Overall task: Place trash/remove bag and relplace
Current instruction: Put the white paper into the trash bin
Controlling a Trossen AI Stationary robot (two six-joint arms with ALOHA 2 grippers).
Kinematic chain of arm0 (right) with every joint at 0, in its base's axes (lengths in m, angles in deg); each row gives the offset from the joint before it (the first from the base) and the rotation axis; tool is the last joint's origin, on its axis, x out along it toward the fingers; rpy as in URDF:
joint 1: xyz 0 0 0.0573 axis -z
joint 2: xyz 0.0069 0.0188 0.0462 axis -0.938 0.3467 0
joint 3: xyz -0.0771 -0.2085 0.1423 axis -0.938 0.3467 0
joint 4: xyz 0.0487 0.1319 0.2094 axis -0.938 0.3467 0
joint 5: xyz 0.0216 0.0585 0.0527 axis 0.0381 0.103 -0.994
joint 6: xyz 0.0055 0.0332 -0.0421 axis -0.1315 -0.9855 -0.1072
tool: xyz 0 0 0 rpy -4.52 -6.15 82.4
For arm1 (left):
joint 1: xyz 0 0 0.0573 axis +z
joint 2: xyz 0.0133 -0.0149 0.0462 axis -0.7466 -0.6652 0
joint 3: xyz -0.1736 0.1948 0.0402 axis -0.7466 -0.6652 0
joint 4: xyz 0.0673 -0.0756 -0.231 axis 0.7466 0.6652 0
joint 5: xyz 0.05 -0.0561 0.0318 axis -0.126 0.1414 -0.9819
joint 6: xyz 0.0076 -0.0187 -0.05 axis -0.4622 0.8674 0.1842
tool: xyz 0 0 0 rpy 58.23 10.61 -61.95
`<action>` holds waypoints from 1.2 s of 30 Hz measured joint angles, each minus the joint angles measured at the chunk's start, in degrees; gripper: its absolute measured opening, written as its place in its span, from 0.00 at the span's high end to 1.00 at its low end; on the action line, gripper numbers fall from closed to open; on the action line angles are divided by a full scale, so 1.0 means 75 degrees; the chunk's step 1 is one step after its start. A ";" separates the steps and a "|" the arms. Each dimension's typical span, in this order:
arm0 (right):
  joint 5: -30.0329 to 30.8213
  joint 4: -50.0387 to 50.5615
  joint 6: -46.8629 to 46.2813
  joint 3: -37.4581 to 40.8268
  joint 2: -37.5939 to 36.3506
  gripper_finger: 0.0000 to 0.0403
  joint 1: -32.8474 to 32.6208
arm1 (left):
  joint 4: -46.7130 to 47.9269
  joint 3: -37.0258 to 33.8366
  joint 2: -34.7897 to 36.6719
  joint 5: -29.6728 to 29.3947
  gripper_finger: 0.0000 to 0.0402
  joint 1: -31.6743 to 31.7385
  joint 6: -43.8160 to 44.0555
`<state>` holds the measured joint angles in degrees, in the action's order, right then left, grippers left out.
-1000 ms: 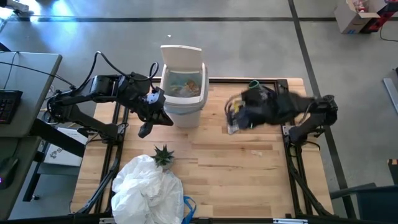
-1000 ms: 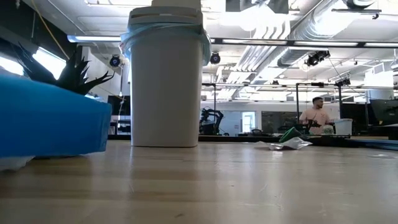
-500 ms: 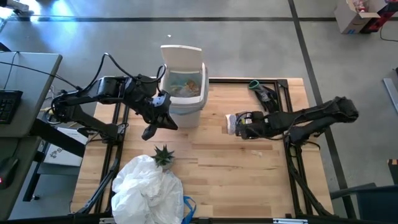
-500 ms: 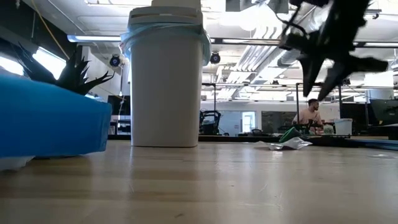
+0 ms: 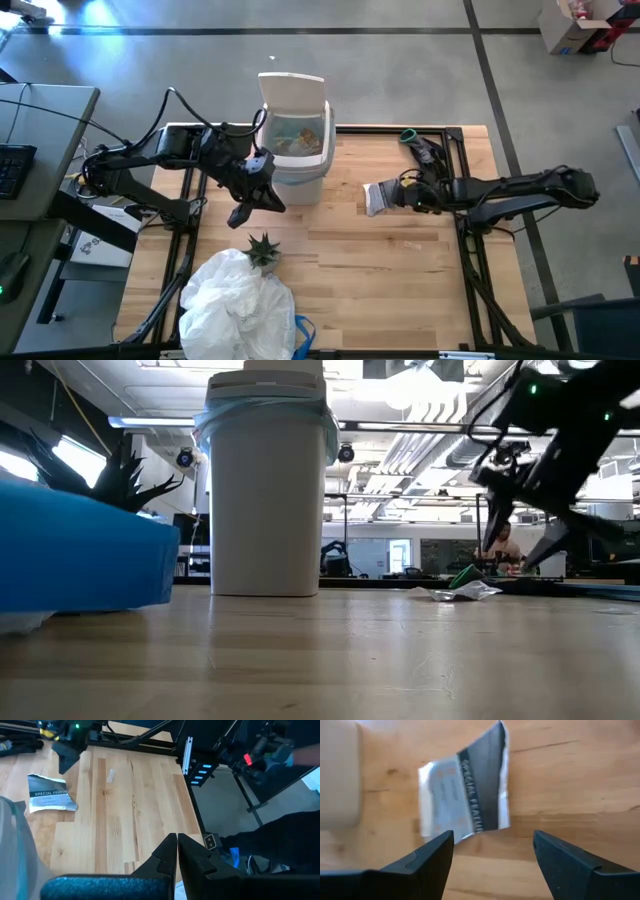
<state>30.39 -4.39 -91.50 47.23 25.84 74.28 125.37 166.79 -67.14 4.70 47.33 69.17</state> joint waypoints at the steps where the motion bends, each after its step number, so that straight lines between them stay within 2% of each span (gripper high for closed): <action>1: -0.0089 -0.0192 0.0153 0.0145 0.0016 0.36 0.0102 | -0.0001 0.0000 0.0000 0.0000 1.00 0.0000 0.0016; 12: -0.0558 -0.2514 0.1408 0.1365 0.0387 0.45 0.1240 | 0.0000 0.0000 0.0003 -0.0003 1.00 0.0000 0.0409; 19: -0.0994 -0.4423 0.1718 0.1956 0.1096 0.45 0.1916 | 0.0006 0.0000 0.0000 -0.0012 1.00 0.0000 0.0721; 23: -0.1110 -0.5582 0.2227 0.2052 0.1544 0.45 0.2129 | 0.0031 0.0000 0.0000 -0.0009 1.00 0.0000 0.0813; 29: -0.1448 -0.5904 0.2430 0.1677 0.2525 0.48 0.2500 | 0.0052 0.0000 0.0000 -0.0006 1.00 0.0000 0.0859; 33: -0.1517 -0.5886 0.2929 0.1215 0.3169 0.61 0.2511 | 0.0082 0.0000 0.0003 -0.0006 1.00 0.0000 0.0866; 36: -0.1488 -0.5619 0.3196 0.0830 0.3499 0.82 0.2515 | 0.0111 0.0000 0.0000 -0.0005 1.00 0.0000 0.0866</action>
<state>19.23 -46.53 -67.53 53.46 52.08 93.13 126.20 166.79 -67.14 4.66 47.33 75.66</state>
